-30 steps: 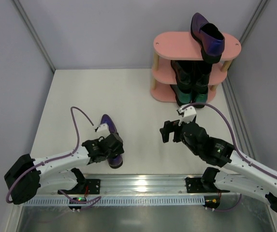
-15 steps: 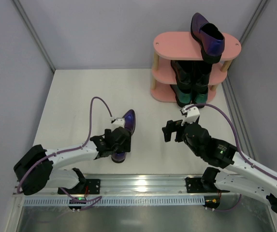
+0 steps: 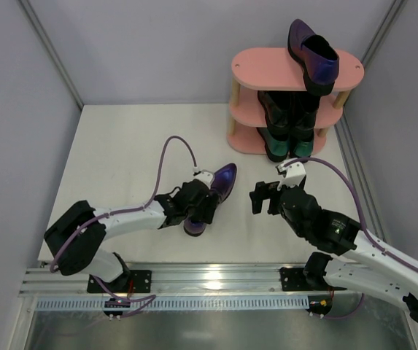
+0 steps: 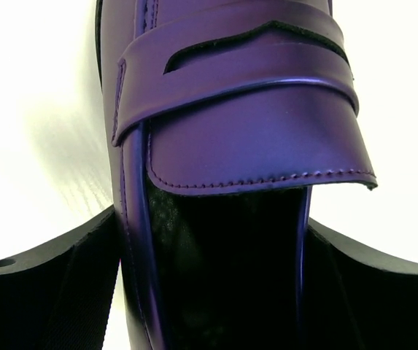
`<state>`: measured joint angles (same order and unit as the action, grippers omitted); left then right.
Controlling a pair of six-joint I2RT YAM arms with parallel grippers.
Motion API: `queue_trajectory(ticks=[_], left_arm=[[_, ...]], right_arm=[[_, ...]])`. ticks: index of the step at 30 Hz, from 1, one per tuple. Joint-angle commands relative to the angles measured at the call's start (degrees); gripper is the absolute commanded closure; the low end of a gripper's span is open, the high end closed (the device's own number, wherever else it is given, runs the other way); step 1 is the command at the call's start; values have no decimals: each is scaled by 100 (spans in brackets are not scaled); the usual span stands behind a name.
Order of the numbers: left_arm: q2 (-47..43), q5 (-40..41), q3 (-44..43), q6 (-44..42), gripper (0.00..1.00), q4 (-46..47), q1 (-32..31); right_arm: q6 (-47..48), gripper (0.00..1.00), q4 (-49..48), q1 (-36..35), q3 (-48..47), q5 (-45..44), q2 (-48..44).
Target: Place and organize the shoes onto the shoe shelf
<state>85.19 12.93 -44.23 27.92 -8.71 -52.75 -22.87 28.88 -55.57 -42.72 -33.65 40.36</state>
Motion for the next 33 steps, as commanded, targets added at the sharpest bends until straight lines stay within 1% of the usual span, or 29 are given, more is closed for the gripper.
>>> queue_trajectory(ticks=[1, 2, 5, 6, 7, 9, 14, 18, 19, 21, 24, 25, 26, 29, 33], left_arm=[[-360, -256, 159, -216, 26, 1064, -51], [-484, -108, 247, -234, 25, 1056, -51], [-739, -124, 152, -454, 22, 688, -42], [-784, -133, 125, -472, 18, 547, -51], [-819, -159, 151, -489, 1, 537, -42], [-995, -255, 317, -533, 0, 703, -42], [-1285, -159, 503, -551, 0, 845, -51], [-1426, -352, 503, -534, 0, 739, -51], [-1461, -492, 607, -499, 0, 765, -60], [-1540, -511, 809, -402, 0, 827, -112], [-1803, -353, 1328, -297, 0, 1152, -279], [-2004, -239, 1442, -261, 0, 1204, -323], [-2102, 75, 1704, -209, 0, 1309, -393], [-2445, 306, 2136, -138, 0, 1634, -403], [-2446, 499, 2296, 2, 0, 1890, -437]], right_arm=[[-51, 0, -41, -42, -26, -221, -55], [-42, 0, -49, -33, -17, -221, -37], [-24, 0, -93, -42, -8, -212, -10], [-15, 0, -128, -42, -8, -204, -2], [-7, 0, -146, -42, -17, -203, 24], [2, 0, -172, -42, -35, -177, 68], [20, 0, -164, -42, -35, -160, 104], [29, 0, -155, -41, -52, -195, 95], [29, 0, -155, -42, -61, -212, 95], [20, 0, -120, -42, -70, -230, 69], [29, 0, -120, -42, -35, -256, 60], [29, 0, -111, -42, -26, -274, 69], [29, 0, -111, -42, -17, -274, 77], [20, 0, -128, -42, -8, -274, 112], [11, 0, -164, -33, -26, -265, 183]])
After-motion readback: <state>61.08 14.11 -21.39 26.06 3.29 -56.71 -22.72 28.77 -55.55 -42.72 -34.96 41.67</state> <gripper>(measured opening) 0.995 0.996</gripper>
